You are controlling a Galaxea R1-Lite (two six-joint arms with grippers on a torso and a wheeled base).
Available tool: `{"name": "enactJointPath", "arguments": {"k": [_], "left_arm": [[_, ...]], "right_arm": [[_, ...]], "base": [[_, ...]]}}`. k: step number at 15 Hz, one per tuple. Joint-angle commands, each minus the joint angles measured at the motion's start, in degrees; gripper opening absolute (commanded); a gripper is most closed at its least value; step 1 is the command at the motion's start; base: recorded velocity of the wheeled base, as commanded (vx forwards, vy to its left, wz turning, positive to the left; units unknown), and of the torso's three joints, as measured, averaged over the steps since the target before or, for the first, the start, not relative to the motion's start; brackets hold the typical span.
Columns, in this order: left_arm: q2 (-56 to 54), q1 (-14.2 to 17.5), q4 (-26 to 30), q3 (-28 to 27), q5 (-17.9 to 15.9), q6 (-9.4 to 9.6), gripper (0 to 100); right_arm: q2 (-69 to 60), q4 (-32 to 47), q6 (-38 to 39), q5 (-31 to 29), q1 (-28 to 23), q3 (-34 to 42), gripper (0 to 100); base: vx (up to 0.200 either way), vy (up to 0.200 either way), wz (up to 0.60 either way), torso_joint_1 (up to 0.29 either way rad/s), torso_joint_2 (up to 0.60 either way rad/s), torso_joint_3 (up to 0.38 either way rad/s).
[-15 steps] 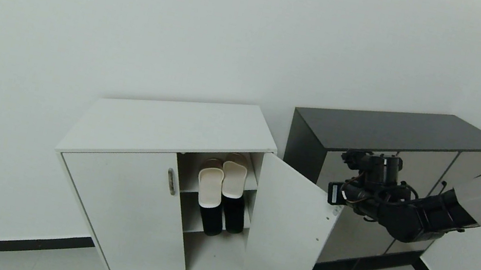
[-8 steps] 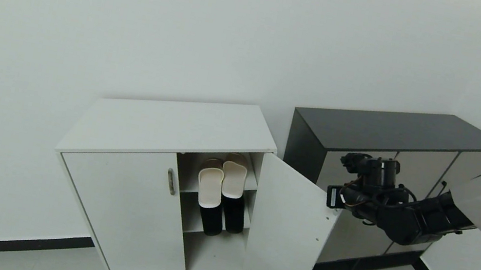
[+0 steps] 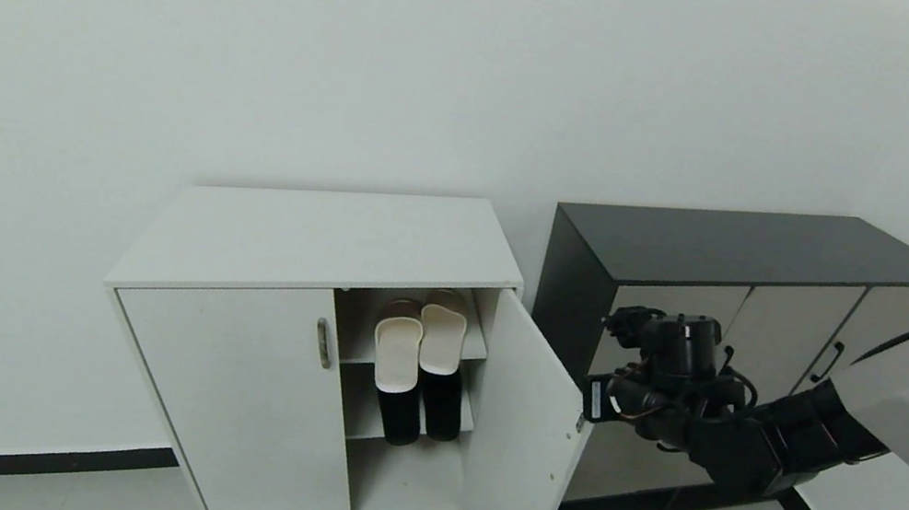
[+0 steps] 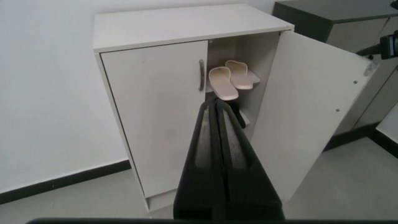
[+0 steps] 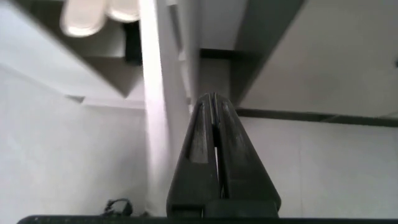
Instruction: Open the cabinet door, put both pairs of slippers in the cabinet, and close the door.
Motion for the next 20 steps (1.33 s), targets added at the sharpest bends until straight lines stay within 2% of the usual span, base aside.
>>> {"name": "enactJointPath", "arguments": {"k": [1,5,10,12,17,20], "left_arm": [[0.1,0.0,0.0,0.0,0.0,-0.04,0],[0.1,0.0,0.0,0.0,0.0,-0.04,0],[0.1,0.0,0.0,0.0,0.0,-0.04,0],[0.1,0.0,0.0,0.0,0.0,-0.13,0],[0.0,0.0,0.0,0.0,0.0,-0.13,0],[0.0,0.0,0.0,0.0,0.0,-0.13,0]], "right_arm": [[-2.2,-2.6,0.0,0.0,4.0,3.8,0],[-5.4,-5.4,2.8,0.4,10.5,8.8,0],[-7.3,-7.6,3.7,0.4,17.7,10.9,0],[-7.4,-8.3,1.3,0.4,16.6,11.7,0],[-7.2,-12.8,1.2,0.5,15.7,13.6,0],[-7.4,-12.9,1.2,2.5,15.6,14.3,0]], "base": [[0.0,0.0,0.0,0.0,0.0,0.0],[0.0,0.0,0.0,0.0,0.0,0.0],[0.0,0.0,0.0,0.0,0.0,0.0],[0.0,0.0,0.0,0.0,0.0,0.0],[0.0,0.0,0.0,0.0,0.0,0.0],[0.0,0.0,0.6,0.006,0.0,-0.001]]}}
